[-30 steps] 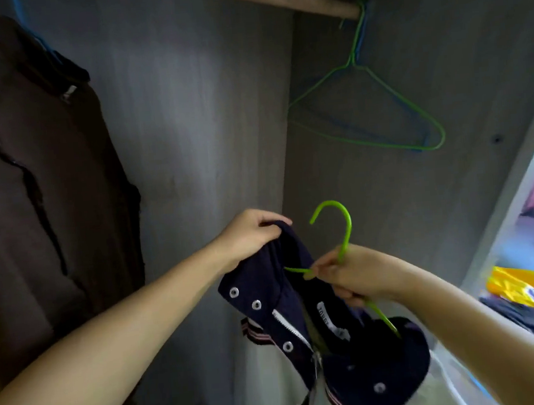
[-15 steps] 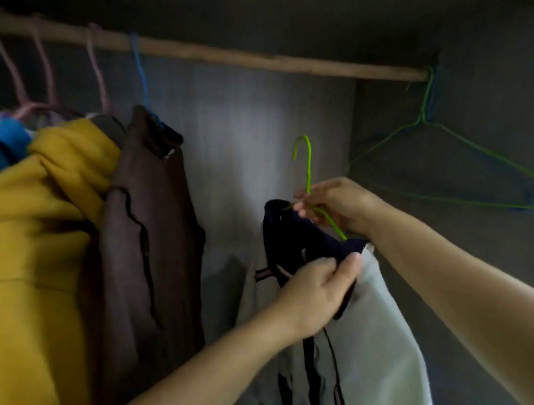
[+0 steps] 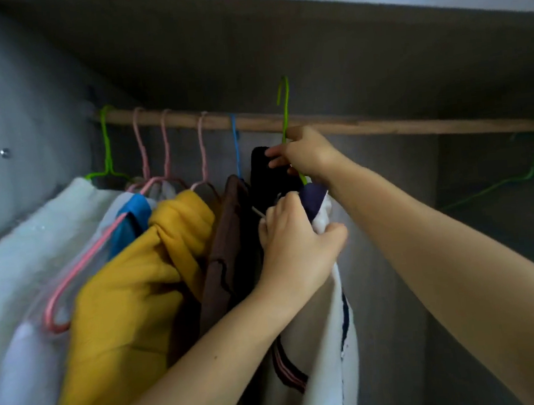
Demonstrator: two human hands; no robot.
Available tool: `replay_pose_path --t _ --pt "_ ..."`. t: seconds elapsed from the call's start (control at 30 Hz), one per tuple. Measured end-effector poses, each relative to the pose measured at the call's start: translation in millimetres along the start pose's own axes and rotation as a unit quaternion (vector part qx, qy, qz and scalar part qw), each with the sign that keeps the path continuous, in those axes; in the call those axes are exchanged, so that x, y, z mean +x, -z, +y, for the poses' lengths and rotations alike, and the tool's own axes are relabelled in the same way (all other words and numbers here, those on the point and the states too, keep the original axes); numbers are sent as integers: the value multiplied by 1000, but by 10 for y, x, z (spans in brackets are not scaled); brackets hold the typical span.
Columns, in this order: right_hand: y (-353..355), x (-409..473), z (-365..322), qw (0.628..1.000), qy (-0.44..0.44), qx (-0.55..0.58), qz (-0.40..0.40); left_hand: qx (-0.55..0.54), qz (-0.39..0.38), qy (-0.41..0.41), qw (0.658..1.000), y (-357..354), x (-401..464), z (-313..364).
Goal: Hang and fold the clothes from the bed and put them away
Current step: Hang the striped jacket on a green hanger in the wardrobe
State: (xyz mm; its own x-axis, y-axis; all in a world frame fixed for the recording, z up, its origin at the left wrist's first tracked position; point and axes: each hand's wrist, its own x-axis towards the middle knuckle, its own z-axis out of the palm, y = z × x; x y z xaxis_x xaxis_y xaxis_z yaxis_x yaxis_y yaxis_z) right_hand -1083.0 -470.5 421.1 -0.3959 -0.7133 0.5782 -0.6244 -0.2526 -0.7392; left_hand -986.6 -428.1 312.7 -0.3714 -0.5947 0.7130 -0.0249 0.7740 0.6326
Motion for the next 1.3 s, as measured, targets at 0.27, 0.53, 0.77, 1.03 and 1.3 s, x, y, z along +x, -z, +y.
replay_pose_path --t 0.27,0.53,0.77,1.03,1.3 --pt "-336 3 436 995 -43 -92 -8 -16 -42 82 996 155 -72 -465" --pt "-649 10 98 986 -46 -150 -53 -11 11 76 997 435 -35 -529" --pt "-1176 37 -162 981 -7 -171 -86 24 33 67 997 1003 -23 -749" --pt "-1277 -10 -50 994 -18 -91 -57 84 9 76 994 1110 -55 -757" --pt "-321 -780 196 989 22 -140 37 288 105 -178 935 806 -345 -206"
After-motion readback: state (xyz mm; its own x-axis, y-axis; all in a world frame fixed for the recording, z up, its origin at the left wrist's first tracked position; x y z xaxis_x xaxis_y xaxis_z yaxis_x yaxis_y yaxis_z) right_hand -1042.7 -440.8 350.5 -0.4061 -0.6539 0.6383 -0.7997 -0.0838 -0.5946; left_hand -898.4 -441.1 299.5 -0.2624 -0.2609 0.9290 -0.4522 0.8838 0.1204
